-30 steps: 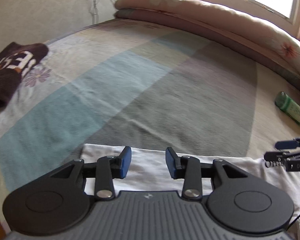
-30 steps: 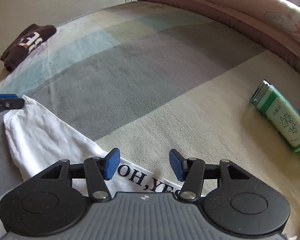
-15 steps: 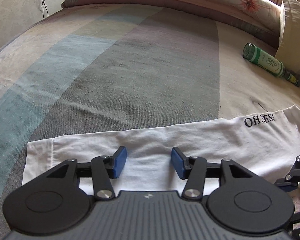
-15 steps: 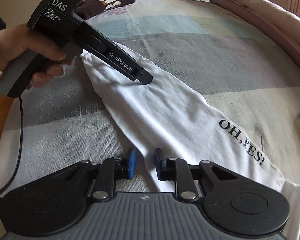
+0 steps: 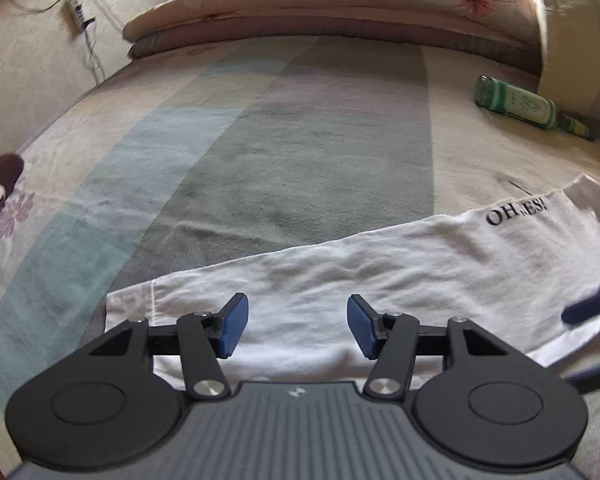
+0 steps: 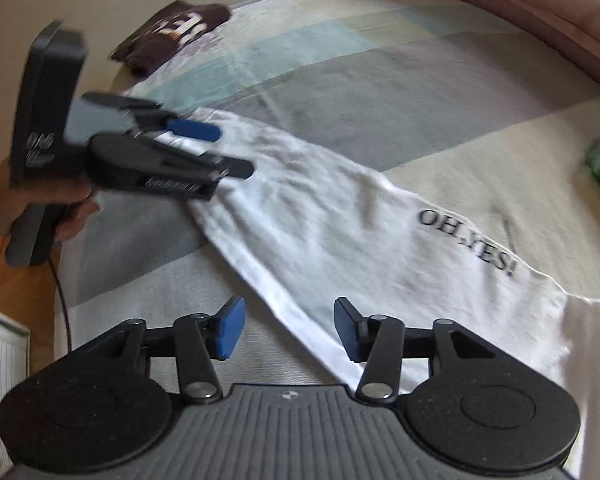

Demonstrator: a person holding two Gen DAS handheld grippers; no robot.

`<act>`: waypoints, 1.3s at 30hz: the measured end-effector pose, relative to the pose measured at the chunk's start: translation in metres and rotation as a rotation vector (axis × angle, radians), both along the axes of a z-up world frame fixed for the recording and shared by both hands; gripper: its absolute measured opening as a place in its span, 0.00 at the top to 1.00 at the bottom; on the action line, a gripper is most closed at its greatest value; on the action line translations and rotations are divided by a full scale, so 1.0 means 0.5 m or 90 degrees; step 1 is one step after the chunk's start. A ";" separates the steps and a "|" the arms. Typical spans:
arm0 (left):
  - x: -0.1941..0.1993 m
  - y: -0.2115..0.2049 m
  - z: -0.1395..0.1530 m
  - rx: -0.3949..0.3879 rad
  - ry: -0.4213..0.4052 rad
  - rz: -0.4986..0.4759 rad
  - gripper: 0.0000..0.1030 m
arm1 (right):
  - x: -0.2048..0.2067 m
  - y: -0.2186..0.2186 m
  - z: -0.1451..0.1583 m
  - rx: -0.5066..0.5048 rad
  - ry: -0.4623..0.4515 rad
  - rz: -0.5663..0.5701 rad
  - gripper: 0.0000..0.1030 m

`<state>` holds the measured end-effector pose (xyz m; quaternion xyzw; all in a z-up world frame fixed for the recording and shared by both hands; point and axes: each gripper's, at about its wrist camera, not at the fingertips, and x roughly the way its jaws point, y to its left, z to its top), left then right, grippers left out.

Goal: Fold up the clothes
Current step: 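Move both open grippers along the sleeve toward the shirt collar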

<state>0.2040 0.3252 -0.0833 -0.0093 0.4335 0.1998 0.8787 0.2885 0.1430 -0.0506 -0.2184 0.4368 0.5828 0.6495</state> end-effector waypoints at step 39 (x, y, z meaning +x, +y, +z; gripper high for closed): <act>0.189 -0.146 -0.005 -0.084 0.015 -0.150 0.34 | 0.372 -0.272 -0.116 -0.153 -0.196 -0.105 0.69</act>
